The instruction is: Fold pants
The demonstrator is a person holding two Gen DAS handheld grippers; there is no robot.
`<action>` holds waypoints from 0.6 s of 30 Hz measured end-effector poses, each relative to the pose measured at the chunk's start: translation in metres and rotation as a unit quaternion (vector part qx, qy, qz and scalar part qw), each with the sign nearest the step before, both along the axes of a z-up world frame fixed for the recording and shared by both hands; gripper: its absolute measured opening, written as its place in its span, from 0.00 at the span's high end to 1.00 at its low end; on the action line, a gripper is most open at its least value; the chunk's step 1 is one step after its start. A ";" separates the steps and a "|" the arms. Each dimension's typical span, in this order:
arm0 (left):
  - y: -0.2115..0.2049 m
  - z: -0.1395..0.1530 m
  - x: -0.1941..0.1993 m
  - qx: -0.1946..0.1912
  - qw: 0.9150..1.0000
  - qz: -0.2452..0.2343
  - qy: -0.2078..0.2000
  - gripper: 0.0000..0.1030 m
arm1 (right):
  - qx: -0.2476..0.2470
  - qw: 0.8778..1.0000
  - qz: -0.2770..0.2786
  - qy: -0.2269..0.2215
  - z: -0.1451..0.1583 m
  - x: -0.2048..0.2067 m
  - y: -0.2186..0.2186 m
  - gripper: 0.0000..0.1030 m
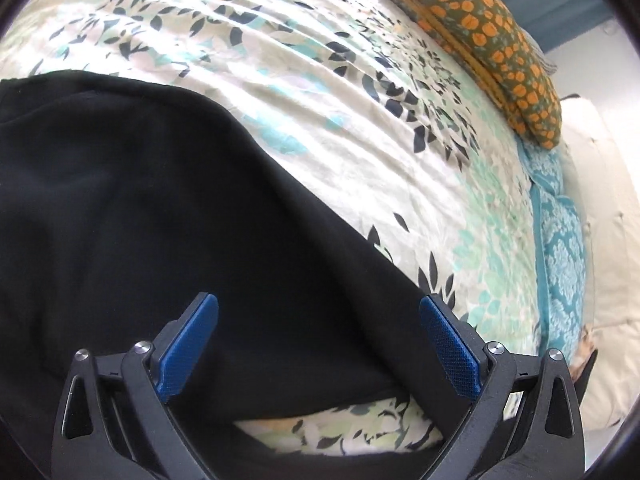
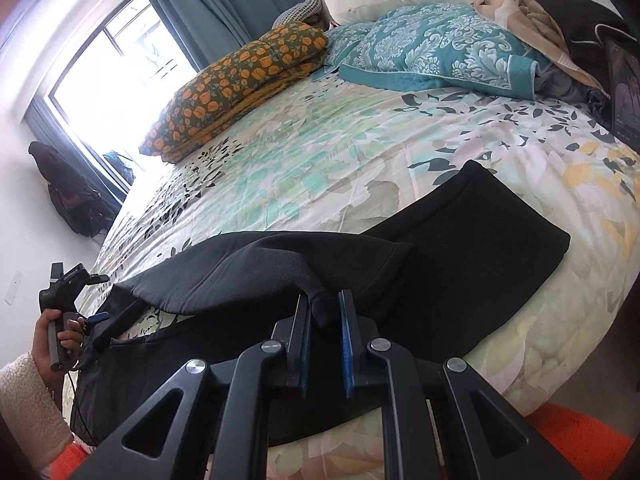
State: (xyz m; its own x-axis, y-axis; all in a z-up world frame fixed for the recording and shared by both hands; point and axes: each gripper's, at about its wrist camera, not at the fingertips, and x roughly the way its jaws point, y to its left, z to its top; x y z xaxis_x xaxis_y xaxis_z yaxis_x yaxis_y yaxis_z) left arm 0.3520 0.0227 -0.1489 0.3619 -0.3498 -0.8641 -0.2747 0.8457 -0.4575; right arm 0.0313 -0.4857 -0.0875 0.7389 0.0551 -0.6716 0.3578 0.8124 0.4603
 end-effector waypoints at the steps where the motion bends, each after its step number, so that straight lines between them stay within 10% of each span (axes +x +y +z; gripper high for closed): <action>1: 0.002 -0.003 0.006 -0.004 1.000 0.013 0.004 0.02 | -0.001 1.000 -0.001 -0.006 0.002 -0.001 -0.001 0.87; 8: 0.007 -0.019 0.030 -0.027 0.997 0.073 0.022 0.06 | -0.014 0.999 0.004 -0.050 0.016 -0.007 -0.001 0.87; 10: 0.005 -0.021 0.034 -0.023 0.997 0.069 0.014 0.40 | -0.016 0.998 0.001 -0.063 0.021 -0.012 -0.003 0.87; 11: 0.004 -0.027 0.037 -0.033 0.997 0.063 0.027 0.94 | -0.017 0.997 -0.003 -0.069 0.023 -0.014 -0.004 0.88; 18: 0.013 -0.006 0.029 -0.099 0.992 0.073 0.005 0.97 | -0.003 0.999 -0.005 -0.036 0.018 0.006 -0.026 0.87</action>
State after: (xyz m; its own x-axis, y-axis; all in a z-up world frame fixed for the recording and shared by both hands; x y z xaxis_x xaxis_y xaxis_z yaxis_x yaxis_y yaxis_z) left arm 0.3815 0.0352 -0.1549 0.4129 -0.4578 -0.7873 -0.3922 0.6908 -0.6074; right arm 0.0369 -0.5121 -0.0698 0.7864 0.0427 -0.6163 0.3319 0.8121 0.4799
